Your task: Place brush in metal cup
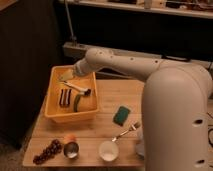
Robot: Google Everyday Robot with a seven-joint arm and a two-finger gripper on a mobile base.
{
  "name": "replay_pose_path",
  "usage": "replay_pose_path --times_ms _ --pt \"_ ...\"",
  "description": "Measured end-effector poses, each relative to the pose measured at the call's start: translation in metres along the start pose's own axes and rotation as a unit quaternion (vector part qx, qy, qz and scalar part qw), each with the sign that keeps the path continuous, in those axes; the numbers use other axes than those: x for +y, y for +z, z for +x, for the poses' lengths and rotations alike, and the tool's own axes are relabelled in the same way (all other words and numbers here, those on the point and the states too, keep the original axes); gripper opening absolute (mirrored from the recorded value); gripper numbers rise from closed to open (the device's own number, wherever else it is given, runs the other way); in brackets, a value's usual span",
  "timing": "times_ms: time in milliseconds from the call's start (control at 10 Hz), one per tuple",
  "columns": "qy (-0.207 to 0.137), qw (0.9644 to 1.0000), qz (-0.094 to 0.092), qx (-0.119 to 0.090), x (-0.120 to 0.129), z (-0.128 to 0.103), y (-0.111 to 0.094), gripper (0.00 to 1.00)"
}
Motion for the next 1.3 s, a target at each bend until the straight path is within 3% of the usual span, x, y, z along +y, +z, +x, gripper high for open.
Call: replay_pose_path --times_ms 200,300,800,1100,1300 --pt "-0.064 0.9977 0.020 0.012 -0.015 -0.013 0.003 0.80" --pt "-0.079 0.9964 0.029 0.010 -0.023 -0.016 -0.001 0.80" --pt "-0.092 0.9951 0.034 0.014 -0.024 -0.017 0.003 0.80" --pt "-0.130 0.9902 0.021 0.048 -0.018 -0.021 0.047 0.80" --pt "-0.144 0.9862 0.015 0.080 -0.024 -0.005 0.075 0.80"
